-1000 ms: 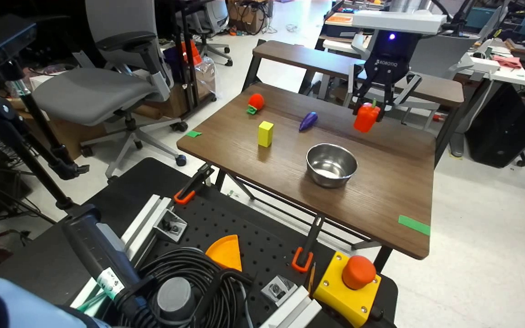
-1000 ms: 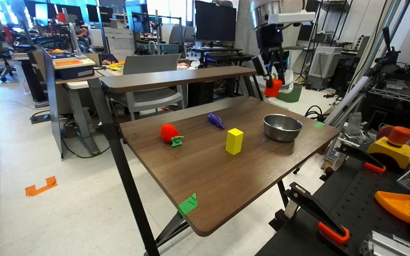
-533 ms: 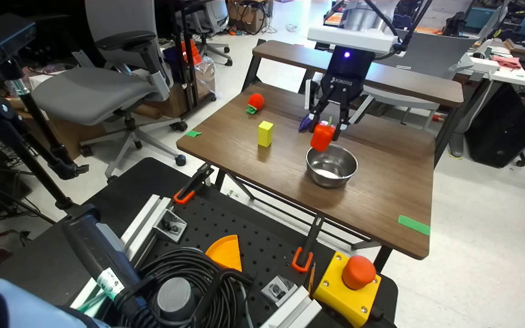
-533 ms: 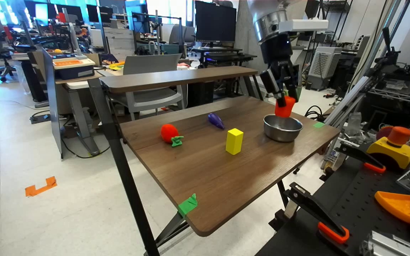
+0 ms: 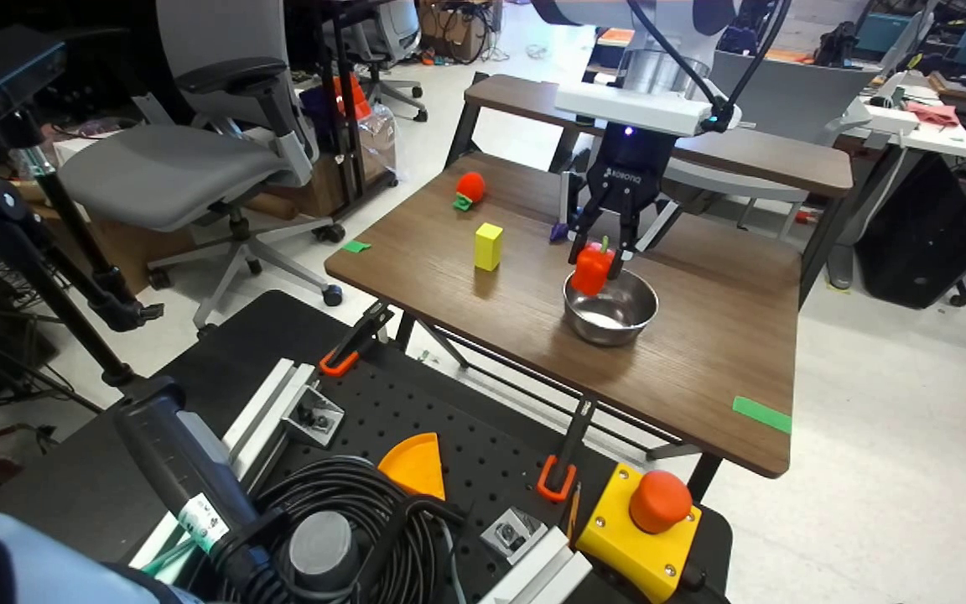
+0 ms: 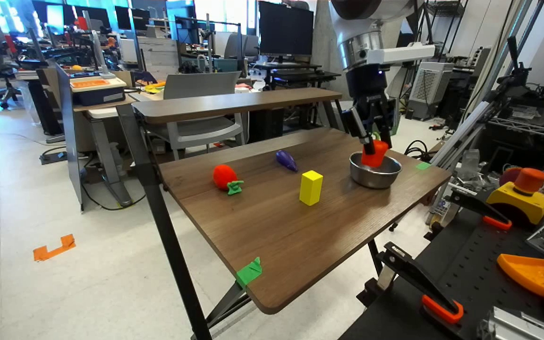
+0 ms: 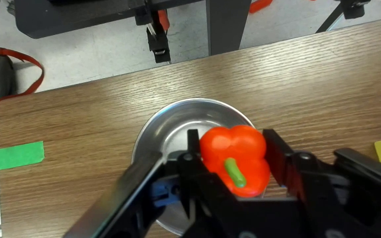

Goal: Put the orange pepper in the silver bowl.

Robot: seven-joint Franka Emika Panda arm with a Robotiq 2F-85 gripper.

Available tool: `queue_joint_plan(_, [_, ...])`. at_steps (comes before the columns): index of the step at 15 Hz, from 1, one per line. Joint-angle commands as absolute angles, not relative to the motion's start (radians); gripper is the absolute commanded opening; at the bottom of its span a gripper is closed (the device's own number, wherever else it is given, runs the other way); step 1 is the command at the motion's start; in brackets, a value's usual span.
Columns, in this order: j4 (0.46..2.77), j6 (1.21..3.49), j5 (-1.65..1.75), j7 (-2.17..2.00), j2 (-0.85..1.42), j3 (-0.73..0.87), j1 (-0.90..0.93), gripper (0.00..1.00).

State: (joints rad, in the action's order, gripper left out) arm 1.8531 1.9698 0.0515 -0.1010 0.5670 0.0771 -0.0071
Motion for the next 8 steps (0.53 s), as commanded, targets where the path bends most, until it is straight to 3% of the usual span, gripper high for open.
queue_joint_plan(1, [1.834, 2.001, 0.082, -0.158, 0.599, 0.095, -0.003, 0.25])
queue_joint_plan(8, [1.805, 2.005, 0.119, -0.235, 0.664, 0.134, 0.001, 0.25])
